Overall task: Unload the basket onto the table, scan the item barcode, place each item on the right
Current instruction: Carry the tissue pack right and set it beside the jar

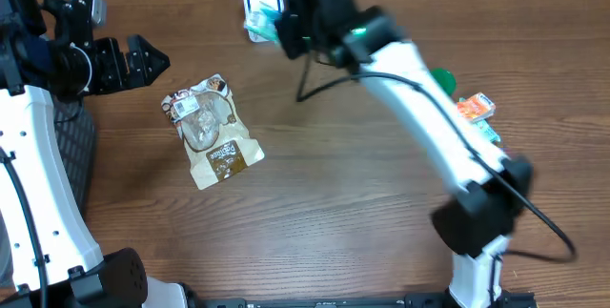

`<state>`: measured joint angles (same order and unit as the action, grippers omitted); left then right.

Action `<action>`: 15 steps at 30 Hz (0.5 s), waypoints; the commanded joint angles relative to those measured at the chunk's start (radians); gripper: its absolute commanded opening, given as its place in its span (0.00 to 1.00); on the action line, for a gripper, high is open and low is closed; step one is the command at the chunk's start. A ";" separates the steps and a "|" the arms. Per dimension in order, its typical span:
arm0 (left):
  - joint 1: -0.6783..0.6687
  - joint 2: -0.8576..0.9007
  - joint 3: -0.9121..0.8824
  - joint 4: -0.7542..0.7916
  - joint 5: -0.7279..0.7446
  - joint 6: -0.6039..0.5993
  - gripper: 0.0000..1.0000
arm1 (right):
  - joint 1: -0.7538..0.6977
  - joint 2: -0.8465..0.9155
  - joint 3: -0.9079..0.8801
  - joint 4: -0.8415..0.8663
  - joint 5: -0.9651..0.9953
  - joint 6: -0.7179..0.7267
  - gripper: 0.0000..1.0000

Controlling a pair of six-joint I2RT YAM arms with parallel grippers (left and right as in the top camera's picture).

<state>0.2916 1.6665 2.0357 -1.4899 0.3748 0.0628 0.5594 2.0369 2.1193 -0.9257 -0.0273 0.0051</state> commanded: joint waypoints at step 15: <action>0.001 -0.011 0.013 0.002 0.010 0.020 1.00 | -0.366 -0.015 -0.438 -0.397 0.237 0.419 0.04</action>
<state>0.2916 1.6665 2.0357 -1.4895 0.3748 0.0628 0.2241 2.0270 1.7203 -1.3388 0.1688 0.3603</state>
